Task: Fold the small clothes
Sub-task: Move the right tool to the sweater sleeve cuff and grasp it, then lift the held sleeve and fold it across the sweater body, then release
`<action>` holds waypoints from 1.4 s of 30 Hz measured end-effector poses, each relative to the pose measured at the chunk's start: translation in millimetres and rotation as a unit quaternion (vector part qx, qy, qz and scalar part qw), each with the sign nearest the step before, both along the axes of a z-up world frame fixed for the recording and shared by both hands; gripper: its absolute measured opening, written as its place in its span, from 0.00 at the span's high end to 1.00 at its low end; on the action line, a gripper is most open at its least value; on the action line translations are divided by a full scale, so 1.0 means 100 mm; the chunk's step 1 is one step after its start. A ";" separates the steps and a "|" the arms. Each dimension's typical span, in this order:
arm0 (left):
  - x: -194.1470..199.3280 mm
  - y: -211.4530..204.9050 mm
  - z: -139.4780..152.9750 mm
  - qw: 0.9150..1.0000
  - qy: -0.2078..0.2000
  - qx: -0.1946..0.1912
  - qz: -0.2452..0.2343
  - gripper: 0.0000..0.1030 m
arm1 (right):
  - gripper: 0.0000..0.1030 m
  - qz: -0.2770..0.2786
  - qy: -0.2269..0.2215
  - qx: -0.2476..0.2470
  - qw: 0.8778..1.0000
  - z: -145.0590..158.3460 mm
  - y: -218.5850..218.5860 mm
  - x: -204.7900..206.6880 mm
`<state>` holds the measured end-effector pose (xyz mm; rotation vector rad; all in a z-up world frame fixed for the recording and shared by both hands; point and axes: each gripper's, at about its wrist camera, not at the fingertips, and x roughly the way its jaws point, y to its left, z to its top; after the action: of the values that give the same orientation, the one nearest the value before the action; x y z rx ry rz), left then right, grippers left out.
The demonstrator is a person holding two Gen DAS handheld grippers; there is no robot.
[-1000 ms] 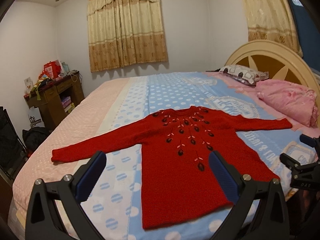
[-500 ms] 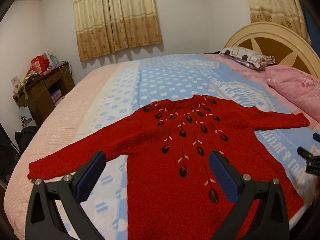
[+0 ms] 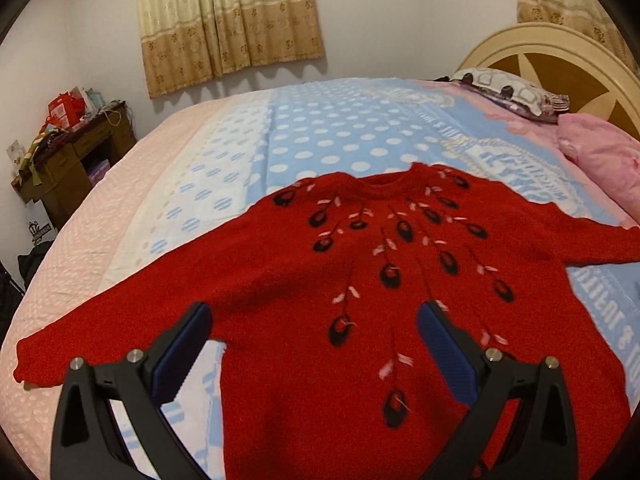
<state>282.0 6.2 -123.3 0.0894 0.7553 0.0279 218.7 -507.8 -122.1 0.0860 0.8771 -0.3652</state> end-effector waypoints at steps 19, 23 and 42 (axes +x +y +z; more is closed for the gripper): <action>0.23 0.17 -0.33 1.000 0.022 -0.012 0.004 0.00 | 0.49 -0.156 0.053 0.026 0.986 -0.19 -1.41 0.40; 0.25 0.18 -0.38 0.999 0.028 -0.018 0.001 0.00 | 0.63 -0.136 0.053 0.041 0.988 -0.19 -1.37 0.49; 0.21 0.20 -0.41 0.999 0.023 -0.035 -0.006 0.00 | 0.92 -0.040 -0.009 0.085 0.996 0.21 -0.66 0.74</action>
<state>302.7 26.0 -163.9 0.0290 0.8016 -0.0124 292.5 -573.7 -101.3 0.2812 0.8873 -0.3633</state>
